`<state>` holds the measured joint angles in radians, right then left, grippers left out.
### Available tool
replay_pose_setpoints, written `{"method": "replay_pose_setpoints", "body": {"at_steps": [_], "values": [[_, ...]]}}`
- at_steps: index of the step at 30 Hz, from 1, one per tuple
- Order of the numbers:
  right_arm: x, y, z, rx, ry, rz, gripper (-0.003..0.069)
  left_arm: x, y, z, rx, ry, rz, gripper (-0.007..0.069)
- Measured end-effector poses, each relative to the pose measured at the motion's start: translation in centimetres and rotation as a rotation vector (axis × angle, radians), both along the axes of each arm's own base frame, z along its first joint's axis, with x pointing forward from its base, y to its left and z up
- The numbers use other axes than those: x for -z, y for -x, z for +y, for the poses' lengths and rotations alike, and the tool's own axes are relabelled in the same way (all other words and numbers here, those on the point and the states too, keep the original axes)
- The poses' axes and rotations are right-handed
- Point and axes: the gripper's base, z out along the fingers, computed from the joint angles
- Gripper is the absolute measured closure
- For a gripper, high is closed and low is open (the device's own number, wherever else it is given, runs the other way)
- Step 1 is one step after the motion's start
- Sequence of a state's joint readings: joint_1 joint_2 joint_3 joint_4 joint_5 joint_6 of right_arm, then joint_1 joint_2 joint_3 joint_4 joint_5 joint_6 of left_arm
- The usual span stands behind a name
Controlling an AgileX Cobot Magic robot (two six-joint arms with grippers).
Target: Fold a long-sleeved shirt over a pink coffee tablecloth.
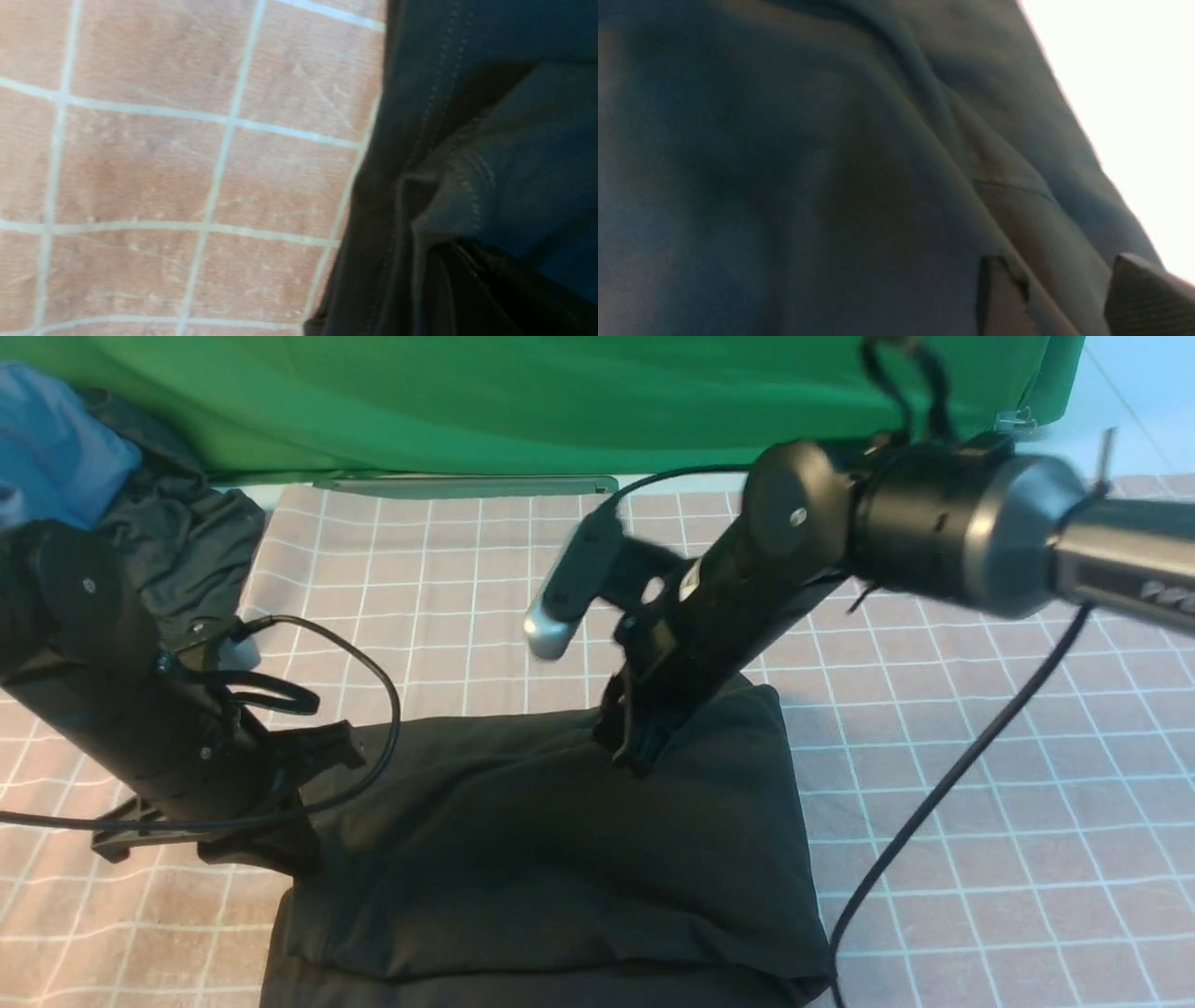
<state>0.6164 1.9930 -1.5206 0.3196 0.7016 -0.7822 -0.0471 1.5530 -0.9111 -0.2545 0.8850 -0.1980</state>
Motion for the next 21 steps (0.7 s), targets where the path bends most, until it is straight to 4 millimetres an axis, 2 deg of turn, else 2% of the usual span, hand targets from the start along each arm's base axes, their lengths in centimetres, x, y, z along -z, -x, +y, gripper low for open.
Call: {"method": "replay_pose_setpoints", "body": {"at_steps": [3, 11, 13, 15, 16, 17, 18, 21], "values": [[1.3, 0.2, 1.0, -0.055, 0.022, -0.016, 0.0287, 0.0, 0.0, -0.1, 0.011, 0.014, -0.004, 0.0612], [3.4, -0.4, 1.5, -0.088, 0.047, -0.04, 0.0284, 0.0, -0.1, -0.1, 0.014, 0.013, -0.009, 0.0612], [3.8, -0.5, 1.6, -0.094, 0.054, -0.038, 0.0305, 0.0, -0.1, -0.1, 0.015, 0.012, -0.017, 0.0612], [3.9, -0.5, 1.6, -0.102, 0.058, -0.043, 0.038, -0.1, -0.2, -0.1, 0.013, 0.011, -0.026, 0.0612], [3.9, -0.5, 1.6, -0.102, 0.058, -0.044, 0.0391, -0.1, -0.2, -0.1, 0.013, 0.011, -0.027, 0.0612], [3.8, -0.5, 1.6, -0.106, 0.059, -0.047, 0.0484, -0.1, -0.2, -0.1, 0.014, 0.01, -0.03, 0.0612], [3.8, -0.6, 1.6, -0.108, 0.06, -0.049, 0.0545, -0.1, -0.2, -0.1, 0.015, 0.01, -0.031, 0.0612], [3.3, -0.7, 1.8, -0.115, 0.059, -0.056, 0.061, -0.1, -0.3, -0.1, 0.034, 0.007, -0.036, 0.0612]]}}
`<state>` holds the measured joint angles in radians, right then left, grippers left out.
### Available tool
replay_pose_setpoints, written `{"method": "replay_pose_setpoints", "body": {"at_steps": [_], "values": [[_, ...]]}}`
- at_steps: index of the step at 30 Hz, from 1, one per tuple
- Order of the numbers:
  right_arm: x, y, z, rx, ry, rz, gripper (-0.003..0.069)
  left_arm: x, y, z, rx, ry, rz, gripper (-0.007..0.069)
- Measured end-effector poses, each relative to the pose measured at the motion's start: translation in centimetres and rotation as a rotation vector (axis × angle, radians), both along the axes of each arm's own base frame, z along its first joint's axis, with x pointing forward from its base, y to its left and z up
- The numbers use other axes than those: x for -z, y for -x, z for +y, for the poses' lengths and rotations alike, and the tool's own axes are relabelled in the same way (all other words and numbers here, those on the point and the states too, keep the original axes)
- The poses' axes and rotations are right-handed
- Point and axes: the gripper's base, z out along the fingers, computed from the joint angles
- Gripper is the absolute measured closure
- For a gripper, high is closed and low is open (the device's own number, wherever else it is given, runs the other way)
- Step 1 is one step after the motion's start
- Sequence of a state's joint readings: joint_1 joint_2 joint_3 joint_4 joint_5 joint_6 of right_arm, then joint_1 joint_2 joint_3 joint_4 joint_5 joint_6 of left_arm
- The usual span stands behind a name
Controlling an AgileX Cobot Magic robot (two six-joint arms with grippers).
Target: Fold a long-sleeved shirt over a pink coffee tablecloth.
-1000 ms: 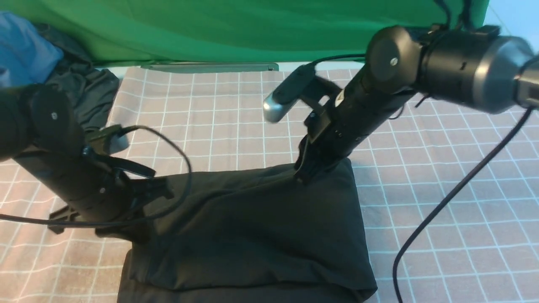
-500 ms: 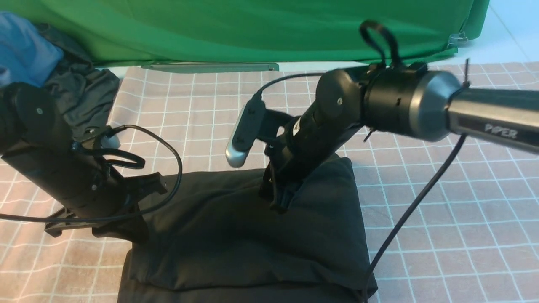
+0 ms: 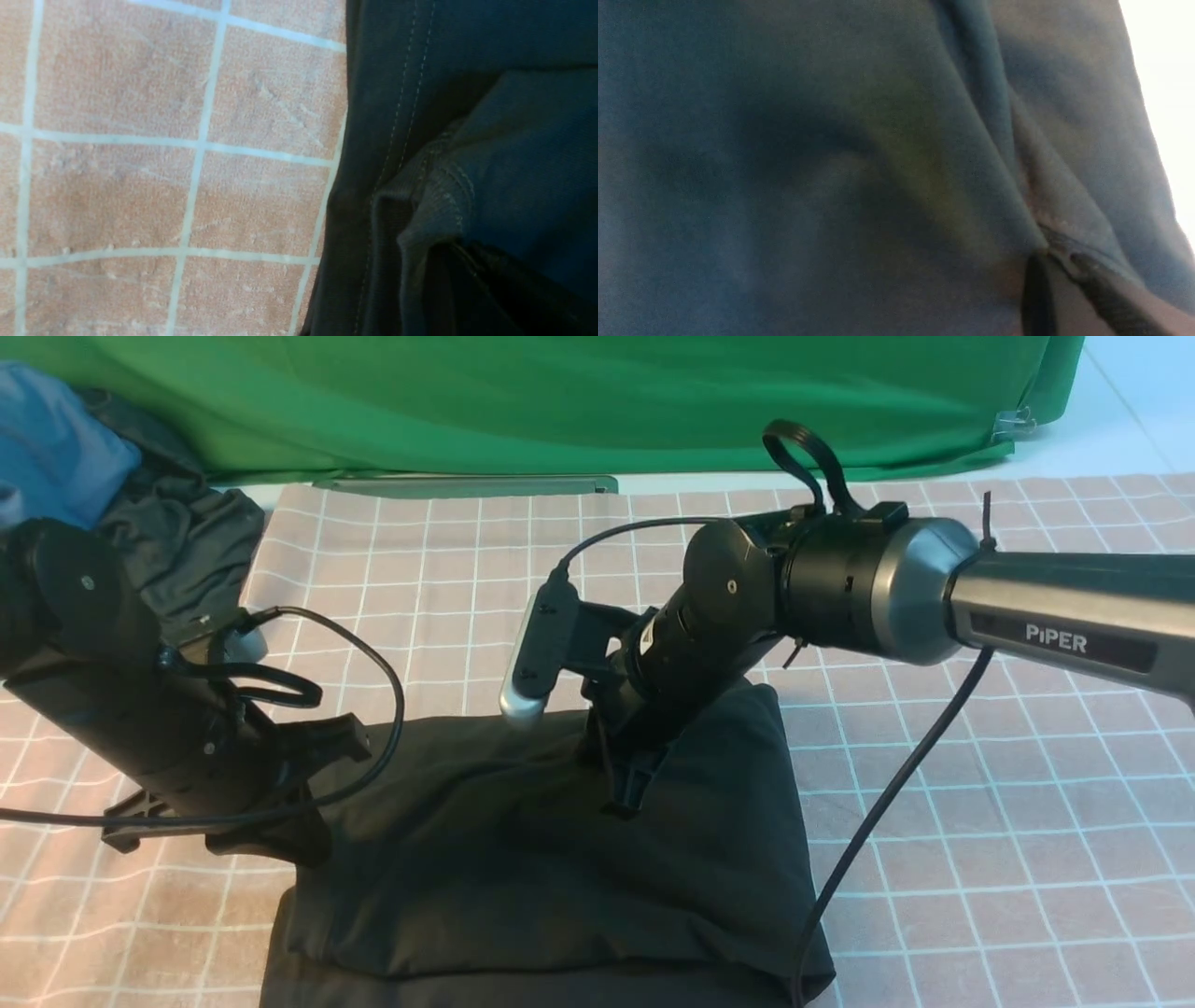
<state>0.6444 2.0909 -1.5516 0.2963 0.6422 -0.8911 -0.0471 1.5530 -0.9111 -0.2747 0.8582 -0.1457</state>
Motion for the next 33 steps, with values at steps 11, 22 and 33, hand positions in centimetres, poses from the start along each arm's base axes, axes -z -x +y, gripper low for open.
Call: {"method": "replay_pose_setpoints", "body": {"at_steps": [11, 22, 33], "values": [[-2.0, -0.7, 0.4, -0.014, 0.005, -0.022, 0.0615, 0.0, 0.0, 0.0, 0.021, -0.003, -0.005, 0.0612], [-1.2, -1.7, 0.7, 0.019, -0.006, -0.078, 0.0615, 0.0, 0.0, 0.0, 0.028, -0.003, -0.003, 0.0612], [-0.9, -1.9, 0.7, 0.06, -0.018, -0.071, 0.0361, -2.0, 0.6, 0.0, 0.024, -0.002, -0.085, 0.0612]]}}
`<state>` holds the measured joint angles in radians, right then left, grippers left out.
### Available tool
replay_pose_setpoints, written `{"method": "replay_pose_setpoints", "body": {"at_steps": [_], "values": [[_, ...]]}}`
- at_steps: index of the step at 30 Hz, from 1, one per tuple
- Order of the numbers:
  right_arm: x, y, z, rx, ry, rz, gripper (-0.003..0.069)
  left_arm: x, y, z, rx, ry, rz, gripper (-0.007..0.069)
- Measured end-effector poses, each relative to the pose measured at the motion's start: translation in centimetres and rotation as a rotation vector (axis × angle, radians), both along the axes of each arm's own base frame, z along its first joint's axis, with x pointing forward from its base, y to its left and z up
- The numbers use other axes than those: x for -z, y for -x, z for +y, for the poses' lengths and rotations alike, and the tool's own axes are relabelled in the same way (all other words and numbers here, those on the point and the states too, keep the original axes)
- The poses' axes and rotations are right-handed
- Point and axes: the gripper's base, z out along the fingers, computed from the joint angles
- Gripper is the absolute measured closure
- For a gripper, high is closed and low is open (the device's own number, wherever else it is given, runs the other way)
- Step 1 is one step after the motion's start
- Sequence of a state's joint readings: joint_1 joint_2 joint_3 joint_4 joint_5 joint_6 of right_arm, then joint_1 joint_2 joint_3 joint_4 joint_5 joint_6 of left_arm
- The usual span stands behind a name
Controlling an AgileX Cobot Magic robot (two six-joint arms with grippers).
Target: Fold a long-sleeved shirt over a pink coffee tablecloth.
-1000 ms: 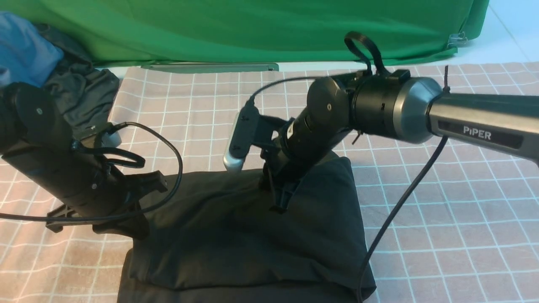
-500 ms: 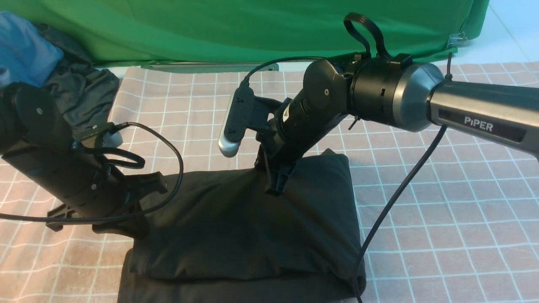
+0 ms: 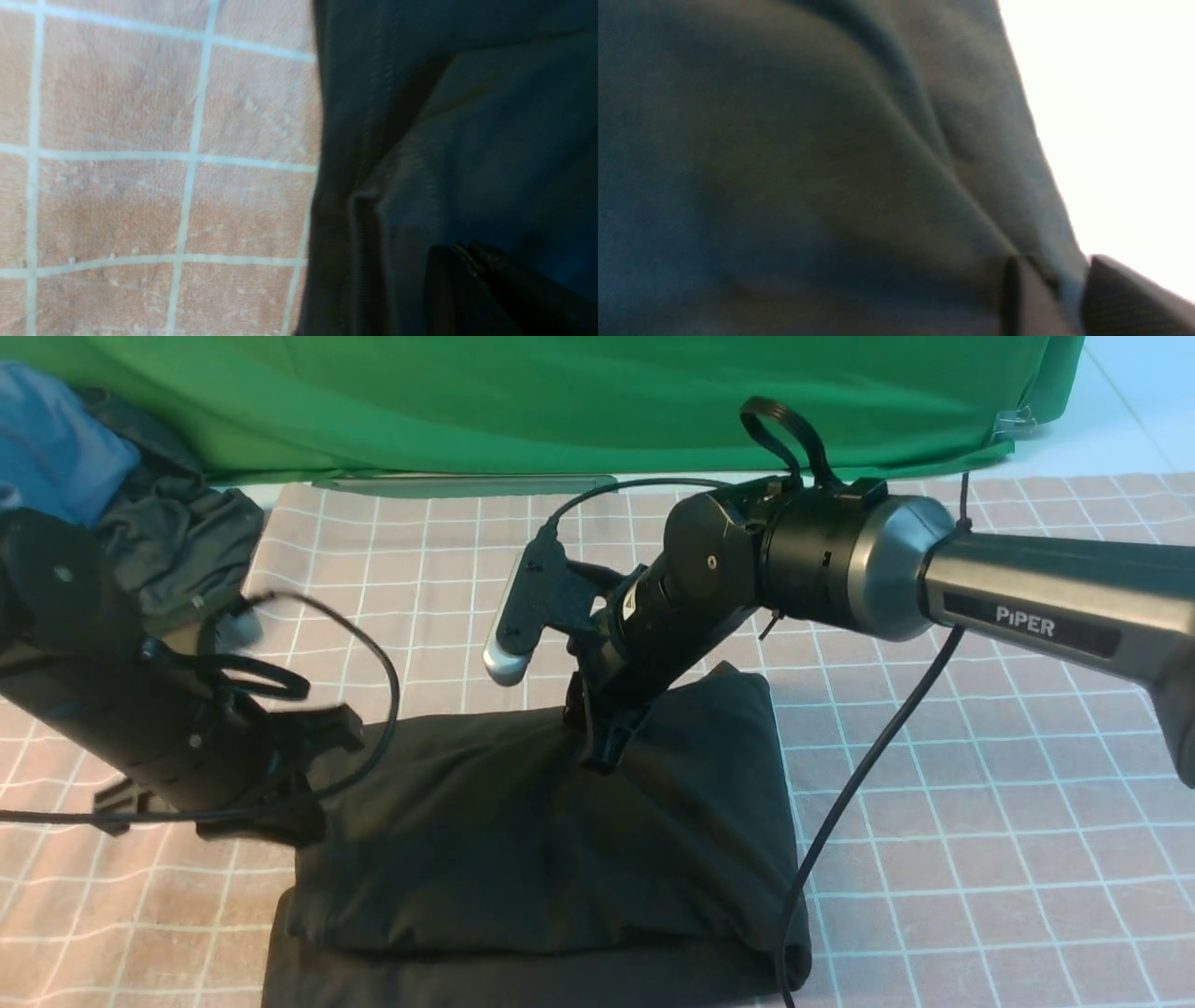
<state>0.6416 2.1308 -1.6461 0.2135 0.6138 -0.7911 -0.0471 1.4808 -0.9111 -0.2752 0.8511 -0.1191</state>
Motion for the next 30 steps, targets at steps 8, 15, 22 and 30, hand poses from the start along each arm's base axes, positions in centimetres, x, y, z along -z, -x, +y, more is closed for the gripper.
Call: {"method": "replay_pose_setpoints", "body": {"at_steps": [8, 15, 22, 30], "values": [[-6.3, 1.3, -1.3, 0.127, -0.077, -0.021, 0.0392, -2.9, 0.8, 0.2, -0.064, 0.01, -0.143, 0.0611], [-11.9, 4.3, -3.9, 0.178, -0.059, 0.027, 0.062, -1.2, -0.8, 0.4, -0.066, -0.023, -0.148, 0.0534], [-15.2, 6.7, -5.6, 0.197, -0.057, 0.06, 0.0622, 1.8, -1.9, 0.7, -0.041, -0.073, -0.064, 0.0223], [-16.0, 7.1, -5.8, 0.211, -0.078, 0.062, 0.0622, 3.2, -2.3, 0.4, -0.037, -0.052, -0.014, 0.0216]]}}
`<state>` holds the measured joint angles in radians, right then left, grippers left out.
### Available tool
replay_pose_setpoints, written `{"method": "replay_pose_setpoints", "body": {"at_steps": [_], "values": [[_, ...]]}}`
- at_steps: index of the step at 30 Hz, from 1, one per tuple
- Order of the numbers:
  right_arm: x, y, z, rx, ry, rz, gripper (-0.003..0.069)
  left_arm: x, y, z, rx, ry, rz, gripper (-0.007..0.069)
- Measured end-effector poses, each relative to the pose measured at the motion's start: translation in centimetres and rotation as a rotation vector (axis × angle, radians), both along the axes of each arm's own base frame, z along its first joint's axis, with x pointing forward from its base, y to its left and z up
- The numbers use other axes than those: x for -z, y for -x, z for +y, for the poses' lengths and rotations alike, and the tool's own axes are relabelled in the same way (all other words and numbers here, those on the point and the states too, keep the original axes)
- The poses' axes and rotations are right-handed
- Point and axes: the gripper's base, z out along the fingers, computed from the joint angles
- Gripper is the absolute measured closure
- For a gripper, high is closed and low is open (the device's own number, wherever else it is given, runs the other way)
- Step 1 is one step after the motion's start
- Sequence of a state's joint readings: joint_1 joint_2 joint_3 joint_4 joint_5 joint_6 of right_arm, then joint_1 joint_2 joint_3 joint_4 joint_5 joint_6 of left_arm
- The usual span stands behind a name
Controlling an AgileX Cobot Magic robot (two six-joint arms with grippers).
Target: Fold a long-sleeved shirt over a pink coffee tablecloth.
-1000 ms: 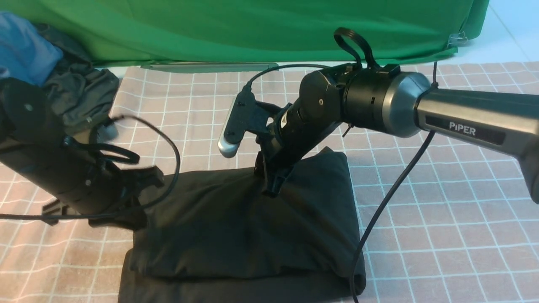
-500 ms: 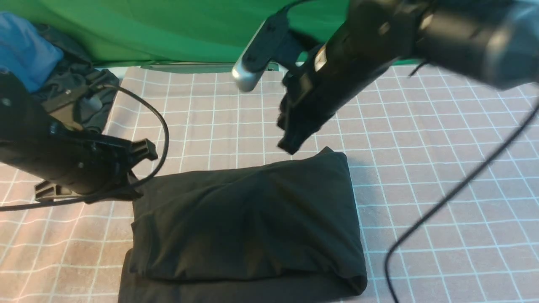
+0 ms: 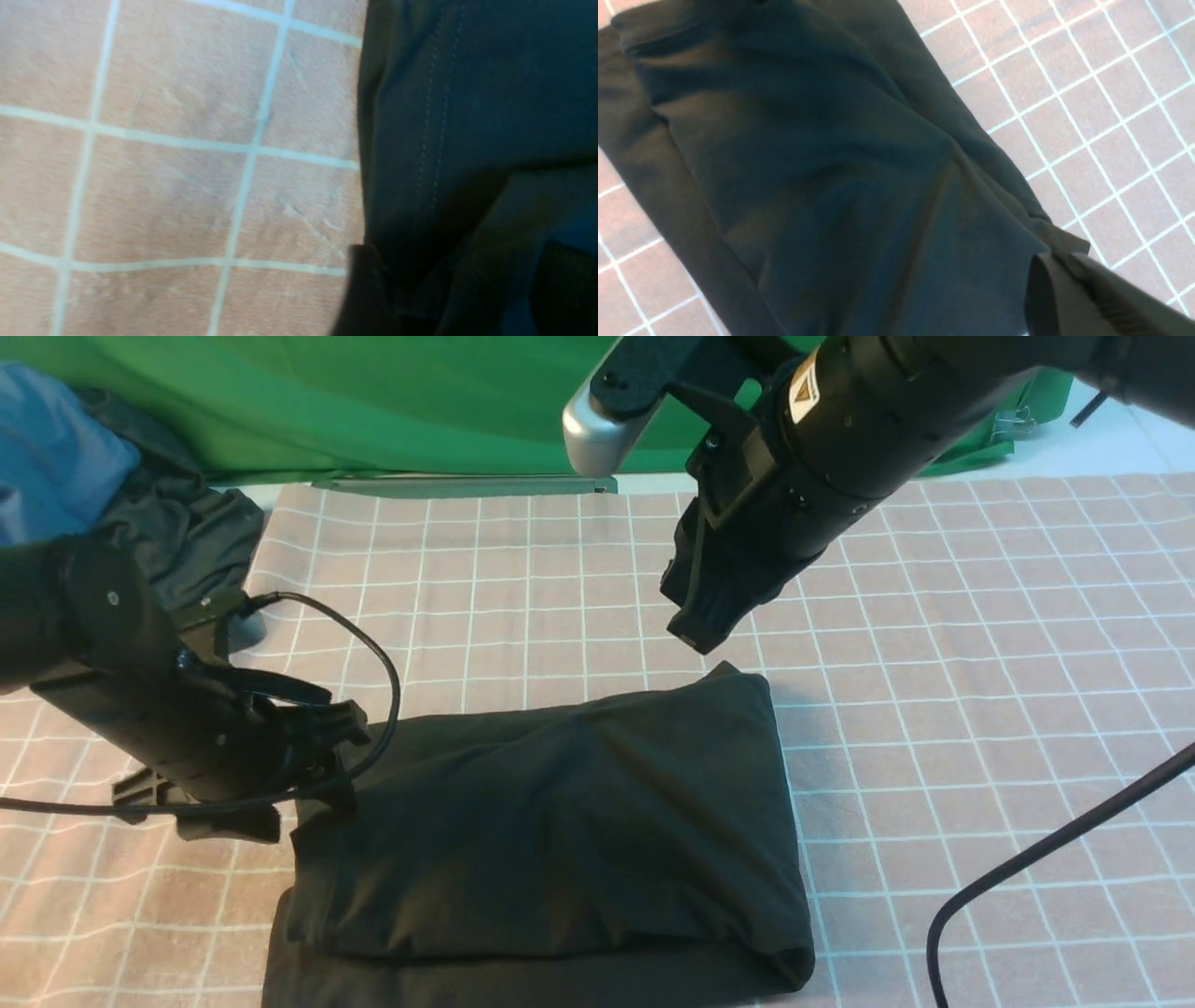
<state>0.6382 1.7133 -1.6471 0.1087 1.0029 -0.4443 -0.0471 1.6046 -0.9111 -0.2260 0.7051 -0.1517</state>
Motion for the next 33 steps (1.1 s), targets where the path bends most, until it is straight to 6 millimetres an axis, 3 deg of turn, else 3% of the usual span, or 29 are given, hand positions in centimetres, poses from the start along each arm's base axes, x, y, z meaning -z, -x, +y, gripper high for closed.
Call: {"method": "replay_pose_setpoints", "body": {"at_steps": [3, 7, 12, 20, 33], "values": [[0.0, 0.1, 0.1, 0.001, -0.015, 0.011, 0.0622, 0.0, 0.0, -0.1, 0.024, 0.011, -0.004, 0.0456], [0.0, 0.1, 0.1, 0.002, -0.02, 0.015, 0.0622, 0.0, 0.0, -0.2, 0.054, 0.006, -0.009, 0.0594], [0.0, 0.1, 0.1, 0.002, -0.02, 0.015, 0.0622, -0.1, 0.0, -0.2, 0.066, 0.002, -0.011, 0.0597], [-0.1, 0.1, 0.2, 0.003, -0.027, 0.009, 0.0622, -2.4, -0.1, 0.2, 0.089, -0.046, -0.106, 0.0596], [0.0, 0.2, 0.2, 0.009, -0.025, 0.028, 0.0622, -2.5, -0.3, 0.7, 0.13, -0.124, -0.142, 0.0594]]}}
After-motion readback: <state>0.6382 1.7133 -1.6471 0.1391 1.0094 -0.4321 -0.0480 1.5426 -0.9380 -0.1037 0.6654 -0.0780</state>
